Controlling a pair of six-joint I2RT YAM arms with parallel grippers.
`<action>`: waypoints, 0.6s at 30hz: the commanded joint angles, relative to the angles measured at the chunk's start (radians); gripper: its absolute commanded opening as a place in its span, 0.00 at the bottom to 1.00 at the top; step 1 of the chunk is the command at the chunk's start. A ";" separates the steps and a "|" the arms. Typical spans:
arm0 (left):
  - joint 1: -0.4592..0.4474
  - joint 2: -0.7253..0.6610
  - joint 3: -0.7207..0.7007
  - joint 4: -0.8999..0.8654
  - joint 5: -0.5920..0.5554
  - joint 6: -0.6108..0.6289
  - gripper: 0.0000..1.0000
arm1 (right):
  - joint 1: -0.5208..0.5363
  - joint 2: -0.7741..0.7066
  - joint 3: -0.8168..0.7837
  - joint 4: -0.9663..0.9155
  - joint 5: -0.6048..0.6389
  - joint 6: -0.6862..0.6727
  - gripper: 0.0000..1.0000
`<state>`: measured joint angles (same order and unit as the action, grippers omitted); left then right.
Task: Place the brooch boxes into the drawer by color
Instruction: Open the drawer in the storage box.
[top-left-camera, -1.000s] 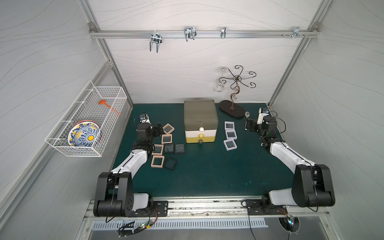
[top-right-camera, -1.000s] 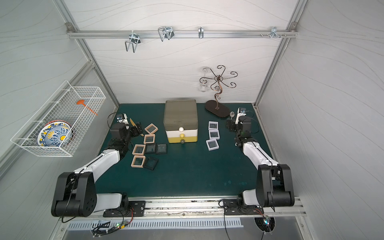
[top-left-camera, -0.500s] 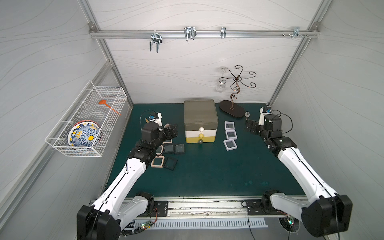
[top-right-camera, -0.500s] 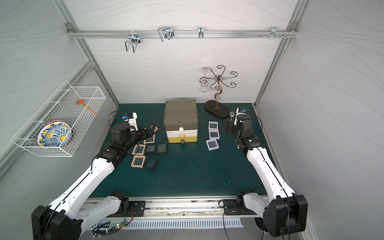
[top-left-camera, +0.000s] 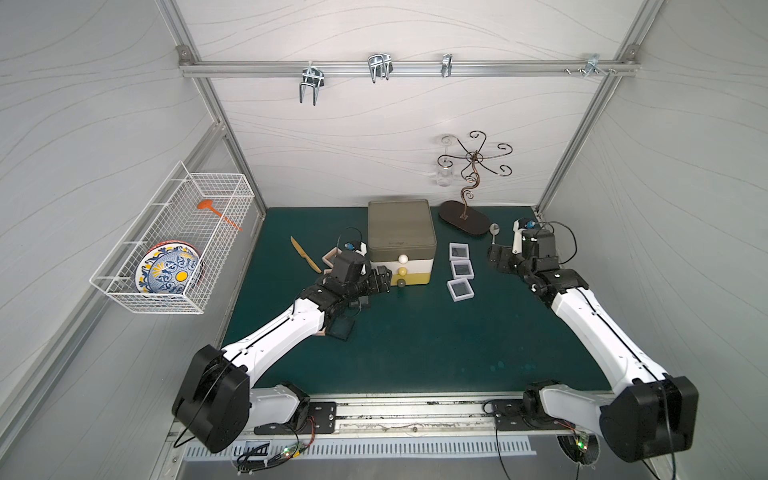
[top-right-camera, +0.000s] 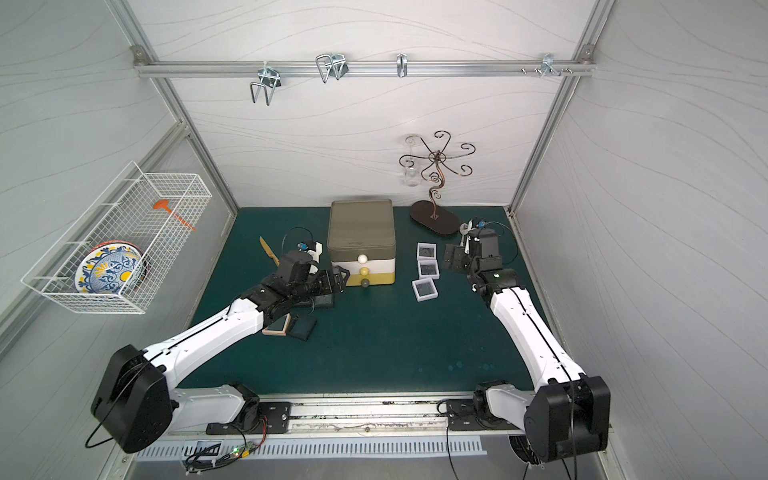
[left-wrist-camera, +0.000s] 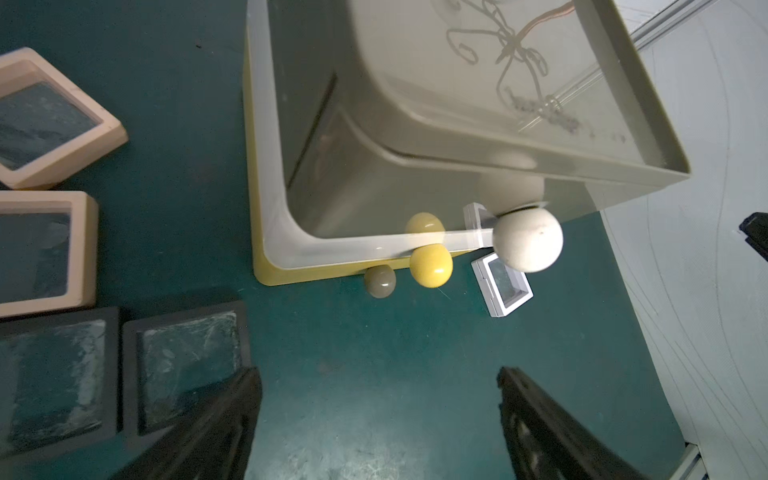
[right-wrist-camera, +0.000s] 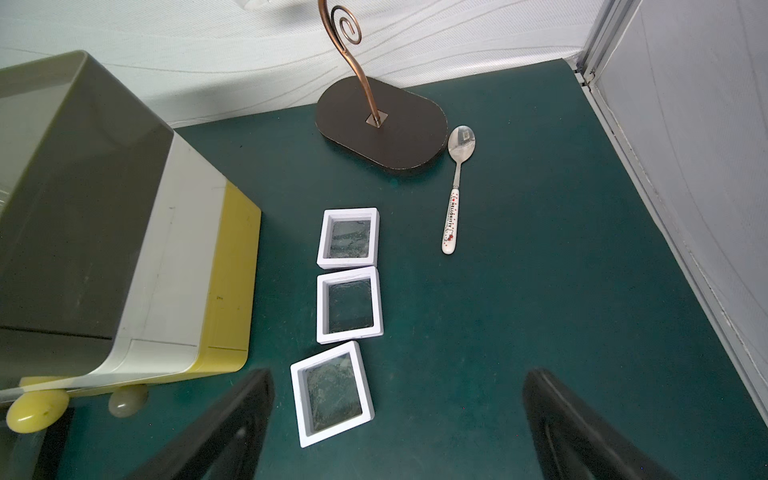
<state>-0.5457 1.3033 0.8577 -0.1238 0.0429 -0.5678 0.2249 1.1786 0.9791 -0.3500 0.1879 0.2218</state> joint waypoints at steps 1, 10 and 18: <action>-0.034 0.053 0.108 0.045 -0.011 -0.019 0.93 | -0.004 -0.001 0.020 -0.023 -0.012 0.019 0.99; -0.060 0.166 0.207 0.007 -0.073 -0.029 0.90 | -0.033 -0.037 0.003 -0.026 -0.046 0.020 0.98; -0.062 0.211 0.261 -0.005 -0.072 -0.028 0.87 | -0.048 -0.021 0.007 -0.021 -0.089 0.029 0.97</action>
<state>-0.6033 1.4937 1.0580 -0.1501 -0.0193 -0.5919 0.1833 1.1652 0.9791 -0.3611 0.1234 0.2394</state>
